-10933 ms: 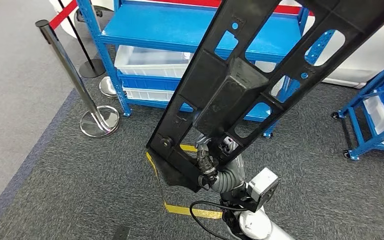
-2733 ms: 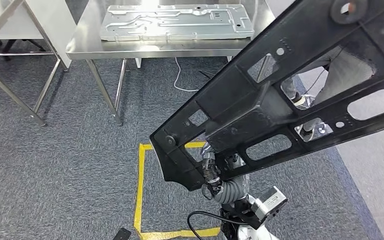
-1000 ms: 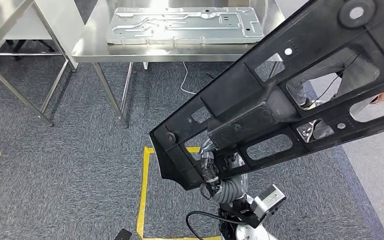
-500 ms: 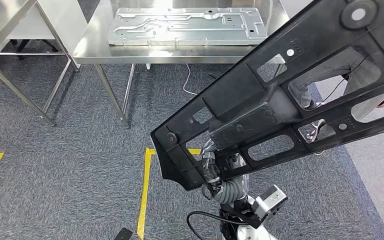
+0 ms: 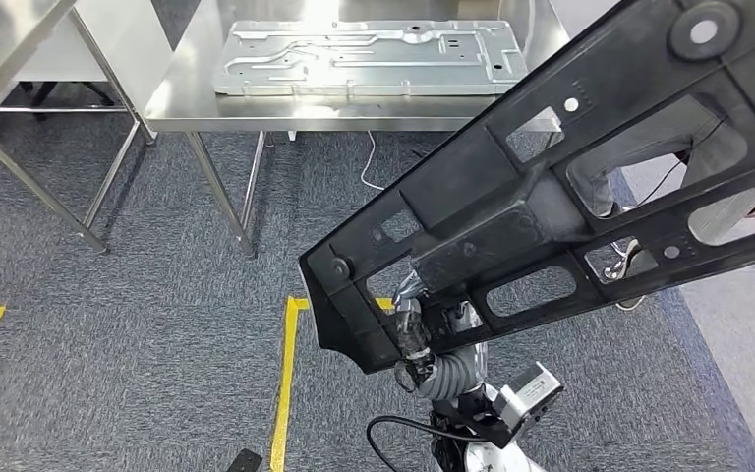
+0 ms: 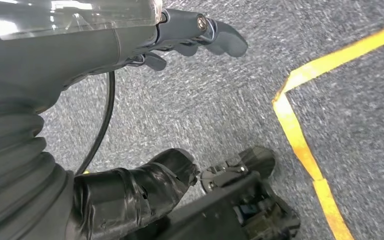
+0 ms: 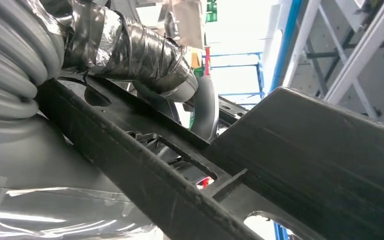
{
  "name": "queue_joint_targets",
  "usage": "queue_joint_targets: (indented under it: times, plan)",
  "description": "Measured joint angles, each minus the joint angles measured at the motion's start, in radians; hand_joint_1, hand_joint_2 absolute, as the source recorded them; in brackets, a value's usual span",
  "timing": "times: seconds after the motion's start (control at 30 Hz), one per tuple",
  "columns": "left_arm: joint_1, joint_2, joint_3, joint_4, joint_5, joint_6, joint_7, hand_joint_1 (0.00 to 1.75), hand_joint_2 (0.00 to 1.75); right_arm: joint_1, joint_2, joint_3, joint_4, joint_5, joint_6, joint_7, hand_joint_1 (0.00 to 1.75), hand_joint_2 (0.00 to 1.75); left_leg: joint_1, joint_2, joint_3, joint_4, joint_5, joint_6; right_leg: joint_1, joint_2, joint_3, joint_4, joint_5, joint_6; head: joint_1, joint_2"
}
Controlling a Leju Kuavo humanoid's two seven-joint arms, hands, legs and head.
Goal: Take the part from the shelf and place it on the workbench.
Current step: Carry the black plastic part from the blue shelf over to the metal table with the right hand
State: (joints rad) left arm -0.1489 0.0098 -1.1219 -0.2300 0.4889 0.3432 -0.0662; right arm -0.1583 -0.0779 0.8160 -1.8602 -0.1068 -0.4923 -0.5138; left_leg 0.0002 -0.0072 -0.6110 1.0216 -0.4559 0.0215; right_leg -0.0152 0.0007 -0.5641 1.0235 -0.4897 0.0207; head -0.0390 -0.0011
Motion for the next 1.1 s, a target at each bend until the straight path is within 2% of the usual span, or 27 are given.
queue_joint_targets:
  times: [0.07,0.1,0.17,0.2,0.23,0.27,0.33,0.37,0.4,0.5,0.57,0.6,0.67,0.7,0.73,0.77,0.8,0.83,0.87,0.9,0.93,1.03,1.1]
  plan:
    - [0.001,0.000,0.000,0.000,0.000,0.000,0.000,0.00,1.75,-0.001,0.000,0.000,-0.001,0.000,0.000,0.000,1.75,1.75,0.006,0.000,0.015,-0.016,0.002,0.011,0.002,0.000,-0.010,0.031,-0.021,0.009,0.002,0.000]
    - [0.000,0.000,0.000,0.000,0.000,0.000,0.000,0.00,1.75,-0.001,0.000,0.000,-0.001,0.000,0.000,0.000,1.75,1.75,0.009,0.001,0.022,-0.021,0.001,0.016,0.002,0.000,-0.032,0.077,-0.044,0.012,0.004,0.000]
    - [-0.001,0.000,0.000,0.000,0.000,0.000,0.000,0.00,1.75,0.000,0.000,0.000,0.000,0.000,0.000,0.000,1.75,1.75,0.008,0.001,0.027,-0.022,-0.004,0.023,0.002,0.000,-0.103,0.206,-0.095,0.015,0.006,0.000]
    - [0.000,-0.001,0.000,0.000,0.000,-0.001,0.000,0.00,1.75,0.002,0.000,0.000,0.001,0.000,0.000,0.000,1.75,1.75,0.007,0.001,0.030,-0.021,-0.008,0.024,0.002,0.000,-0.135,0.256,-0.105,0.016,0.006,0.000]
    - [0.001,-0.001,0.000,0.000,0.000,-0.001,0.000,0.00,1.75,0.003,0.000,0.000,0.003,0.000,0.000,0.000,1.75,1.75,0.007,0.000,0.034,-0.020,-0.012,0.024,0.001,0.000,-0.152,0.272,-0.095,0.017,0.006,0.000]
    - [0.003,-0.001,0.000,0.000,0.000,-0.001,0.000,0.00,1.75,0.004,0.000,0.000,0.004,0.000,0.000,0.000,1.75,1.75,0.007,0.000,0.039,-0.018,-0.017,0.023,0.000,0.000,-0.149,0.249,-0.065,0.018,0.006,0.000]
    - [0.004,-0.002,0.000,0.000,0.000,-0.001,0.000,0.00,1.75,0.004,0.000,0.000,0.005,0.000,0.000,0.000,1.75,1.75,0.008,-0.002,0.051,-0.014,-0.031,0.017,-0.004,0.000,-0.100,0.129,0.013,0.016,0.007,0.000]
    - [0.003,-0.002,0.000,0.000,0.000,-0.002,0.000,0.00,1.75,0.003,0.000,0.000,0.005,0.000,0.000,0.000,1.75,1.75,0.005,-0.003,0.053,-0.008,-0.038,0.012,-0.004,0.000,-0.073,0.071,0.035,0.014,0.007,0.000]
    - [0.002,-0.002,0.000,0.000,0.000,-0.002,0.000,0.00,1.75,0.003,0.000,0.000,0.005,0.000,0.000,0.000,1.75,1.75,0.004,-0.004,0.052,-0.005,-0.042,0.006,-0.003,0.001,-0.057,0.036,0.043,0.011,0.007,0.000]
    - [0.002,-0.002,0.000,0.000,0.001,-0.002,0.000,0.00,1.75,0.005,0.000,0.000,0.005,-0.001,0.000,0.000,1.75,1.75,0.002,-0.003,0.049,-0.004,-0.049,-0.011,0.000,0.004,-0.050,0.019,0.034,-0.007,0.007,0.000]
    - [0.001,-0.002,0.000,0.000,0.000,-0.002,0.000,0.00,1.75,0.004,0.000,0.000,0.005,-0.001,0.001,0.000,1.75,1.75,0.003,-0.001,0.040,0.026,-0.065,-0.021,-0.004,0.004,-0.041,0.014,0.029,-0.020,0.006,0.000]
    - [0.000,-0.002,0.000,0.000,0.000,-0.002,0.000,0.00,1.75,0.003,0.000,0.000,0.005,-0.001,0.001,0.000,1.75,1.75,0.004,0.001,0.020,0.066,-0.083,-0.026,-0.005,0.002,-0.034,0.012,0.026,-0.026,0.005,0.000]
    - [-0.002,-0.002,0.000,0.000,0.000,-0.003,0.000,0.00,1.75,0.002,0.000,0.000,0.005,-0.001,0.001,0.000,1.75,1.75,0.007,0.002,-0.055,0.196,-0.129,-0.033,-0.003,0.000,-0.025,0.012,0.017,-0.033,0.004,0.000]
    - [-0.001,-0.002,0.000,0.000,0.000,-0.003,0.000,0.00,1.75,0.003,0.000,0.000,0.005,-0.001,0.001,0.000,1.75,1.75,0.007,0.002,-0.094,0.252,-0.140,-0.034,0.000,0.000,-0.021,0.012,0.013,-0.035,0.004,0.000]
    - [0.001,-0.002,0.000,0.000,0.000,-0.003,0.000,0.00,1.75,0.003,0.000,0.000,0.005,-0.001,0.001,0.000,1.75,1.75,0.007,0.002,-0.119,0.280,-0.134,-0.032,0.002,0.001,-0.016,0.013,0.008,-0.036,0.004,0.000]
    - [0.003,-0.002,0.000,0.000,0.000,-0.003,0.000,0.00,1.75,0.004,0.000,0.000,0.005,-0.001,0.001,0.000,1.75,1.75,0.006,0.002,-0.123,0.267,-0.106,-0.027,0.005,0.002,-0.008,0.013,0.002,-0.037,0.004,0.000]
    - [0.004,-0.002,0.000,0.000,0.000,-0.003,0.000,0.00,1.75,0.004,0.000,0.000,0.005,-0.001,0.001,0.000,1.75,1.75,0.003,0.001,-0.108,0.216,-0.062,-0.019,0.008,0.004,0.002,0.013,-0.004,-0.037,0.004,0.000]
    - [0.004,-0.002,0.000,0.000,0.000,-0.003,0.000,0.00,1.75,0.004,0.000,0.000,0.005,-0.001,0.001,0.000,1.75,1.75,-0.001,0.002,-0.082,0.149,-0.021,-0.006,0.009,0.004,0.011,0.012,-0.011,-0.037,0.004,0.000]
    - [0.003,-0.001,0.000,0.000,0.000,-0.003,0.000,0.00,1.75,0.003,0.000,0.000,0.005,-0.001,0.001,0.000,1.75,1.75,-0.006,0.003,-0.055,0.088,0.008,0.006,0.012,0.004,0.018,0.011,-0.017,-0.035,0.006,0.000]
    - [0.001,0.000,0.000,0.000,0.000,-0.003,0.000,0.00,1.75,0.002,0.000,0.000,0.005,-0.001,0.001,0.000,1.75,1.75,-0.012,0.003,-0.034,0.042,0.021,0.016,0.011,0.004,0.022,0.008,-0.021,-0.031,0.007,0.000]
    - [0.000,0.002,0.000,0.000,0.000,-0.004,0.000,0.00,1.75,0.002,0.000,0.000,0.005,-0.001,0.001,0.000,1.75,1.75,-0.017,0.004,-0.023,0.018,0.019,0.023,0.010,0.004,0.026,0.005,-0.022,-0.026,0.008,0.000]
    - [0.003,0.001,0.000,0.000,0.000,-0.005,0.001,0.00,1.75,0.002,0.000,0.000,0.006,-0.001,0.002,0.000,1.75,1.75,-0.016,0.002,0.001,-0.016,0.013,0.030,0.008,0.002,0.035,0.011,-0.017,-0.008,0.008,0.000]
    - [0.003,0.001,0.000,0.001,-0.001,-0.005,0.001,0.00,1.75,-0.002,0.000,0.000,0.006,-0.001,0.001,0.000,1.75,1.75,-0.008,0.001,0.026,-0.032,0.010,0.034,0.008,0.002,0.014,0.063,-0.039,0.002,0.010,0.000]
